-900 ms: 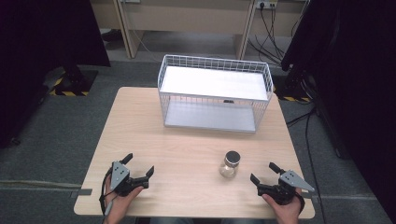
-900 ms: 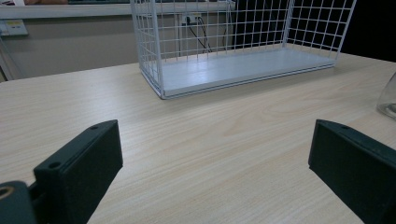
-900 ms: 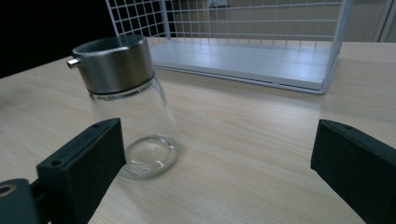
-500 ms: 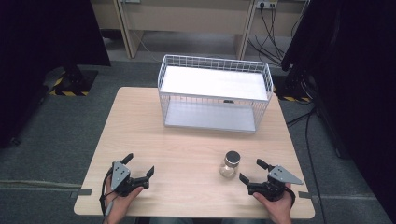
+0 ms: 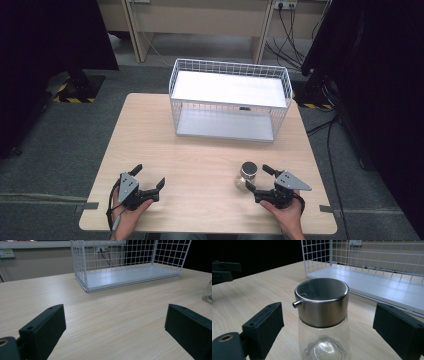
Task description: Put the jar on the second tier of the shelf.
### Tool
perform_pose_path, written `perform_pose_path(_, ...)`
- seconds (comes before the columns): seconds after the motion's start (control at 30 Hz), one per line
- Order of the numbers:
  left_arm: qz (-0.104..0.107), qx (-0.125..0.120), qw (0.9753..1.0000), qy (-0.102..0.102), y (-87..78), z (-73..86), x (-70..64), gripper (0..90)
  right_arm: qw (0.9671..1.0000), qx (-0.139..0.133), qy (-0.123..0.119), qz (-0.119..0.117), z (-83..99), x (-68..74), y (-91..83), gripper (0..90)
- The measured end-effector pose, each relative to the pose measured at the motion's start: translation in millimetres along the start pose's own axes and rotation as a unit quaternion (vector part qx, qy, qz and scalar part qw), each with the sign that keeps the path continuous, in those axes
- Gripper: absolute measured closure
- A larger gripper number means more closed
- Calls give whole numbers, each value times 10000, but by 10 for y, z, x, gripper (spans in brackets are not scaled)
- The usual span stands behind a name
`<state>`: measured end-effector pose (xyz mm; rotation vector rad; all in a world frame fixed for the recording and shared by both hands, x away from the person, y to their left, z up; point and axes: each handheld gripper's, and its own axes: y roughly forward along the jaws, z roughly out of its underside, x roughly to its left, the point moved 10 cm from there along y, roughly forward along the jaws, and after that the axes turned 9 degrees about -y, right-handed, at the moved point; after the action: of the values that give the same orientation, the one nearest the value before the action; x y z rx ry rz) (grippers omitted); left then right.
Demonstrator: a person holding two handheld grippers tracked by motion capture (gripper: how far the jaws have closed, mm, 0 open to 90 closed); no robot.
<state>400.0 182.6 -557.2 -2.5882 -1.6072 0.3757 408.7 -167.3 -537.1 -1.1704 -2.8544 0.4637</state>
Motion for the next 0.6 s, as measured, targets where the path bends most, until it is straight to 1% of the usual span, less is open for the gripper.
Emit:
perform_pose_path(0.17, -2, 12, 10000, 10, 3, 2, -2, 31, 10000, 36, -66, -2, 17, 10, 84, 152)
perform_pose_path(0.4, 8, 7, 10000, -3, 1, 1, -1, 31, 9999, -31, -110, 22, 26, 9, 159, 223)
perform_pose_path(0.5, 6, 8, 10000, -4, 1, 1, -1, 31, 9999, -27, -119, 2, 35, 17, 183, 240)
perform_pose_path(0.6, 8, 9, 10000, -5, 2, 1, -1, 31, 10000, -59, -59, -13, 34, 21, 206, 252)
